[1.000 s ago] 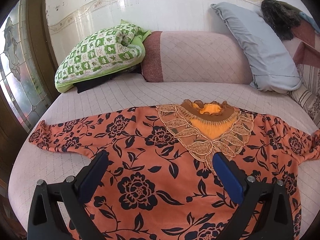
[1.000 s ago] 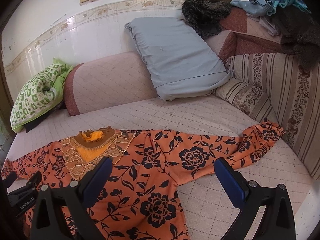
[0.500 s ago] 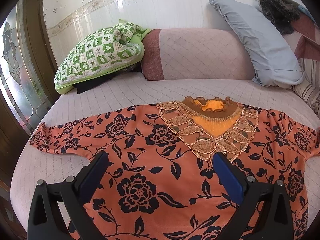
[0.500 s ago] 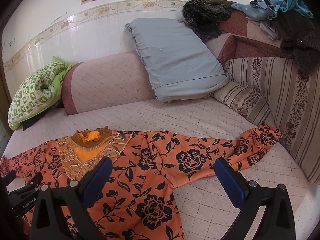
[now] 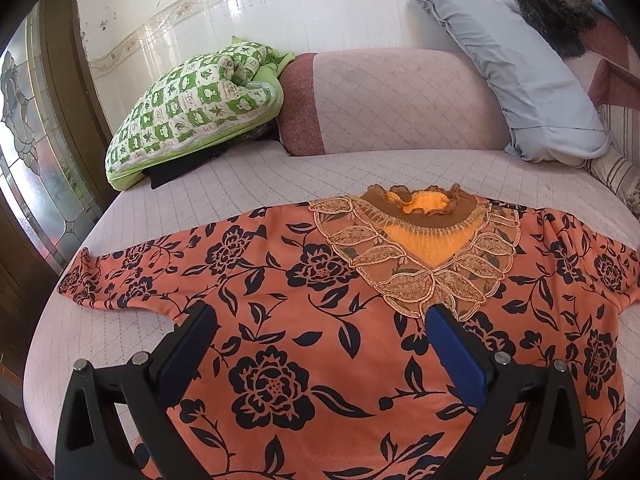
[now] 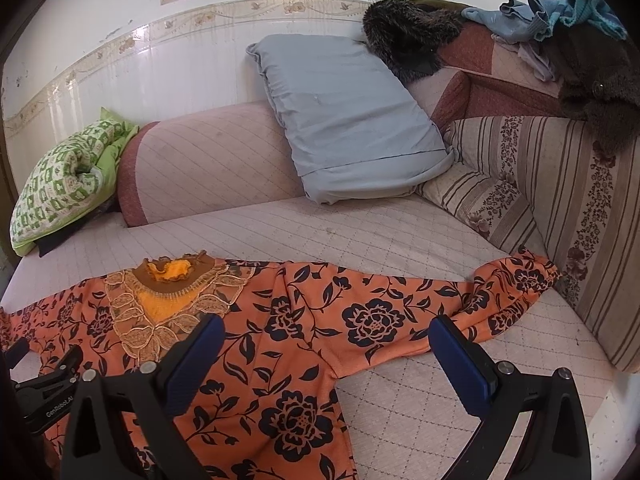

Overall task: Fold small clothes
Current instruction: 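Move the right gripper toward the sleeve cuff nearest it, then grasp the sleeve cuff with the right gripper and lift it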

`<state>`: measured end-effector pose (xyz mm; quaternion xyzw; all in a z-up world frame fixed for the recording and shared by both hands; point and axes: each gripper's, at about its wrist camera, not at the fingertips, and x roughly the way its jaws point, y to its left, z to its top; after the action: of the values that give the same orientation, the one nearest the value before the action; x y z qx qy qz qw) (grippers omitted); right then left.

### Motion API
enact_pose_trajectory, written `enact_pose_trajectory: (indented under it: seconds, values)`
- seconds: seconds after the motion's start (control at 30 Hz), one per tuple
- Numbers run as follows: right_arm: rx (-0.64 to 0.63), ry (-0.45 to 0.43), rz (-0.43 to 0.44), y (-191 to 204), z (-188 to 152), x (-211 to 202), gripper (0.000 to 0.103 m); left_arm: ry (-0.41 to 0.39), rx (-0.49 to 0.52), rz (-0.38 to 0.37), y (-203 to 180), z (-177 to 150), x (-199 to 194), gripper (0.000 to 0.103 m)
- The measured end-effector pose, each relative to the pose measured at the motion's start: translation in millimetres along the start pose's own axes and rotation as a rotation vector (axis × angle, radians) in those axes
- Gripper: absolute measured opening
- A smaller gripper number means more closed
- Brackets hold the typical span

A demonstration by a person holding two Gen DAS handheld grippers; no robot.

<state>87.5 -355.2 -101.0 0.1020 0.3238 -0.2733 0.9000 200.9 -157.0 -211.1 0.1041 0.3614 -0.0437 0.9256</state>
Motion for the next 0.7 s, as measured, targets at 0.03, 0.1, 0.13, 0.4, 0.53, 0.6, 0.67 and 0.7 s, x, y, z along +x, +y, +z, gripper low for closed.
enact_pose_trajectory:
  seconds: [0.03,0.1,0.13,0.4,0.53,0.6,0.67,0.7]
  values:
    - [-0.002,0.004,-0.002,-1,0,2,0.103,0.003,0.001,0.0,0,0,1,0.103]
    - [0.004,0.02,0.011,-6,0,9,0.103,0.013,0.001,0.002,1,-1,5,0.103]
    - [0.019,0.033,0.026,-13,0,15,0.103,0.018,0.001,0.002,2,-1,7,0.103]
    - [0.525,0.159,0.118,-169,-19,86,0.103,0.072,-0.058,-0.005,20,2,30,0.103]
    - [0.741,0.154,0.096,-243,-40,104,0.1,0.082,-0.066,0.005,20,-1,40,0.103]
    - [0.756,0.127,0.081,-262,-42,106,0.099,0.084,-0.057,0.007,18,-2,43,0.103]
    - [0.786,0.118,0.084,-278,-46,111,0.095,0.084,-0.047,0.008,15,-4,46,0.103]
    - [0.812,0.123,0.093,-283,-49,115,0.089,0.089,-0.045,0.002,14,-4,47,0.103]
